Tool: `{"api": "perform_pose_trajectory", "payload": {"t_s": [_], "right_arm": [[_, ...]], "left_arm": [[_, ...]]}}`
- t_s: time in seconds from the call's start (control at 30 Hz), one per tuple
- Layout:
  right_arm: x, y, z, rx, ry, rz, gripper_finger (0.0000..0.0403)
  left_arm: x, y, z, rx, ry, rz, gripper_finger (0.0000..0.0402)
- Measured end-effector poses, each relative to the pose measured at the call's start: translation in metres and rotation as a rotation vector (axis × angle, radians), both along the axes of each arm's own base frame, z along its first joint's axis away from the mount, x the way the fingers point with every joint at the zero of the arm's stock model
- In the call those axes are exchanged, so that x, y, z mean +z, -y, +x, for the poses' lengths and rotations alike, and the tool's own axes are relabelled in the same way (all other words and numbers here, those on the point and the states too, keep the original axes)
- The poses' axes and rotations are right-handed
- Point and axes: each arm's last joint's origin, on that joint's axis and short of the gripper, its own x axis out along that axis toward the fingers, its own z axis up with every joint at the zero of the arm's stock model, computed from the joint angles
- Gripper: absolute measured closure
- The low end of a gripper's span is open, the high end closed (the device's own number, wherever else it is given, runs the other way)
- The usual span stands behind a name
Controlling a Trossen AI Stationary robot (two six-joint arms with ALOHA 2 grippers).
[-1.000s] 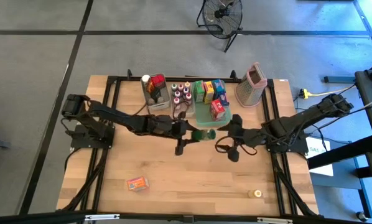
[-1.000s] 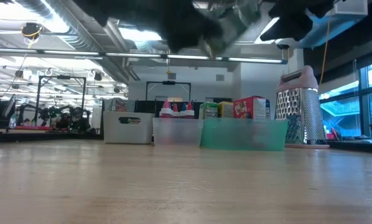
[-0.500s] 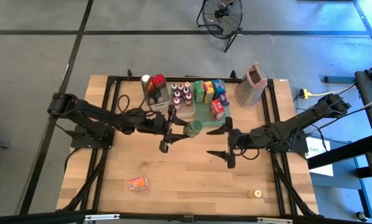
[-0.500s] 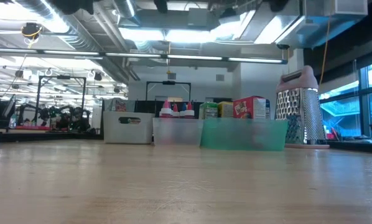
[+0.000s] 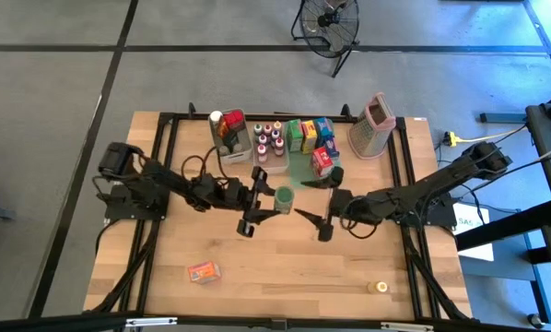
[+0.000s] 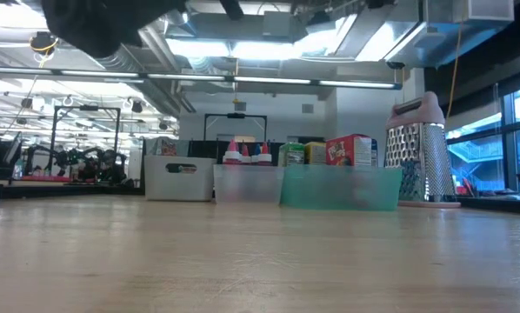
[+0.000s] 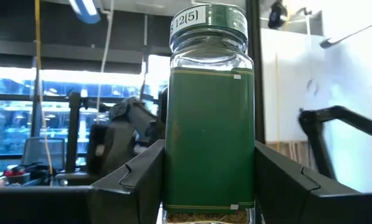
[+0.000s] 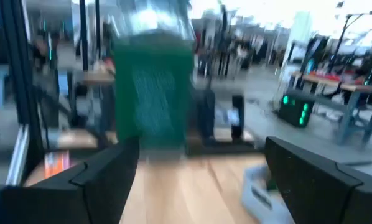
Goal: Pick & Place Kitchen Items
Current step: Put the green seasoning bottle into the gray bin
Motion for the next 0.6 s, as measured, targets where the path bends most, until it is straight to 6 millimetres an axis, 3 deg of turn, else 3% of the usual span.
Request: {"api": "perform_pose_trajectory", "payload": {"t_s": [0.17,0.6], "right_arm": [[0.002,-0.002,0.007,-0.010,0.086,-0.026,0.0055],[-0.013,-0.011,0.013,0.066,0.022,-0.040,0.0054]], "left_arm": [[-0.008,-0.006,0.007,-0.002,0.013,-0.021,0.0207],[-0.006,-0.010,0.008,0.037,0.014,0.010,0.0207]]}}
